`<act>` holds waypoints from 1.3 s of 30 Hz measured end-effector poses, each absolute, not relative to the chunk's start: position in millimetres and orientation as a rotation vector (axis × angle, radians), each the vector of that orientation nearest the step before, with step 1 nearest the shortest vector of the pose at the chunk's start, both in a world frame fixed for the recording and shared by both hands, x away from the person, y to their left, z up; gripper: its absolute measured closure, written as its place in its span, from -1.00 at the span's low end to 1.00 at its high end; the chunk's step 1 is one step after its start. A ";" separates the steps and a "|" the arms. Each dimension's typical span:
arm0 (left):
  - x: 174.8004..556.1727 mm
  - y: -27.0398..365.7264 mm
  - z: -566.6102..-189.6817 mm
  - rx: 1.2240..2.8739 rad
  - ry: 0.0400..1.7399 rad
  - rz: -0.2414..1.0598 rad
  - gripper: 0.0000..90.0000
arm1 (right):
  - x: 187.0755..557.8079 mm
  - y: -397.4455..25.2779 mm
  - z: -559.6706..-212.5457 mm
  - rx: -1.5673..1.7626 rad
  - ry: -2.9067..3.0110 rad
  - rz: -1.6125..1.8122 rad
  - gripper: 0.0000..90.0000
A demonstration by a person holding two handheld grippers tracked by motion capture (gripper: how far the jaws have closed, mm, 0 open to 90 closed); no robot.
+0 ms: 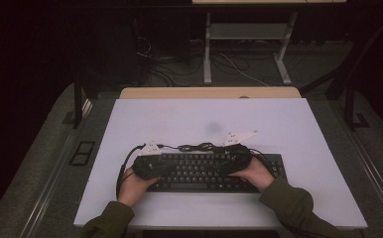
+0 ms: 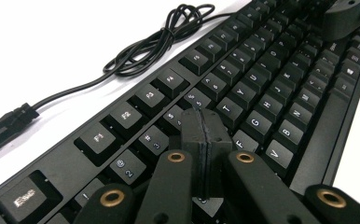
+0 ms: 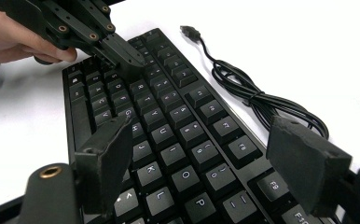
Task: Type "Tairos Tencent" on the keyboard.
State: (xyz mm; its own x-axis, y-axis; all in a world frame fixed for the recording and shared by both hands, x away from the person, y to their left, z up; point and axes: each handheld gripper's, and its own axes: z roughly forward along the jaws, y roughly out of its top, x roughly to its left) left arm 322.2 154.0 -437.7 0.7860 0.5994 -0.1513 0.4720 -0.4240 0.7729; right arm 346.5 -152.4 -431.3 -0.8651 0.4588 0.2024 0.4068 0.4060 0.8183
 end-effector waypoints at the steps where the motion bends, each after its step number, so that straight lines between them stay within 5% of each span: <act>1: 321.9 154.2 -437.0 2.092 0.799 0.186 0.98 | 346.5 -152.4 -431.2 0.797 2.588 1.482 -0.50; 17: 317.0 157.0 -434.6 2.078 0.802 0.173 0.78 | 347.5 -153.3 -432.3 0.797 2.588 1.474 -0.50; 30: 311.9 157.9 -431.7 2.062 0.807 0.178 0.00 | 343.3 -150.2 -428.0 0.760 2.615 1.458 -0.58; 39: 310.7 157.1 -429.9 2.065 0.792 0.188 -0.31 | 341.8 -141.4 -425.2 0.759 2.645 1.484 -0.29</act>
